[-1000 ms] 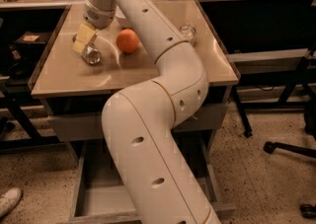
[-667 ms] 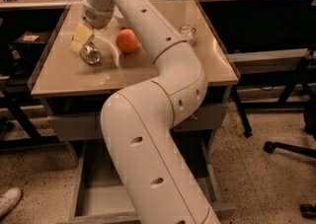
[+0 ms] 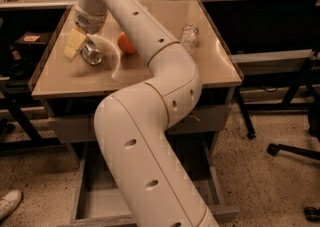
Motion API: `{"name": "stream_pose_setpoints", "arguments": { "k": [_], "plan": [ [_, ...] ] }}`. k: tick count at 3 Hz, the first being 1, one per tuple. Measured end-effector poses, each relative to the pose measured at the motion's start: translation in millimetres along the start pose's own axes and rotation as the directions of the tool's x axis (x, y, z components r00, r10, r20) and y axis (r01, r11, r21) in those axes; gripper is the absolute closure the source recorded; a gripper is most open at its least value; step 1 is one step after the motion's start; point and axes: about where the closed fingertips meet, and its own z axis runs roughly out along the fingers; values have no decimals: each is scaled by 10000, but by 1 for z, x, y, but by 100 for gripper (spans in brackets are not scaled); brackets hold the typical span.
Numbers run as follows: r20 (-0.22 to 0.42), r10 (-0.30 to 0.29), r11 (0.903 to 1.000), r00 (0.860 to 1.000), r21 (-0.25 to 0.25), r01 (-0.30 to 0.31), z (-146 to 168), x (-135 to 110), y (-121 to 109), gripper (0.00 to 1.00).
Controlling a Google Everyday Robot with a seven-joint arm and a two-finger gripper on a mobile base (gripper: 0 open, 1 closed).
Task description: Place redbull can into middle drawer
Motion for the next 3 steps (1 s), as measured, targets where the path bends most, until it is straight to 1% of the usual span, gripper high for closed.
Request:
{"name": "stream_pose_setpoints", "arguments": {
  "k": [1, 2, 3],
  "plan": [
    [-38, -71, 9998, 10000, -192, 71, 10, -4, 5, 0],
    [-38, -71, 9998, 10000, -192, 71, 10, -4, 5, 19],
    [-38, -71, 9998, 10000, -191, 71, 10, -4, 5, 42]
  ]
}}
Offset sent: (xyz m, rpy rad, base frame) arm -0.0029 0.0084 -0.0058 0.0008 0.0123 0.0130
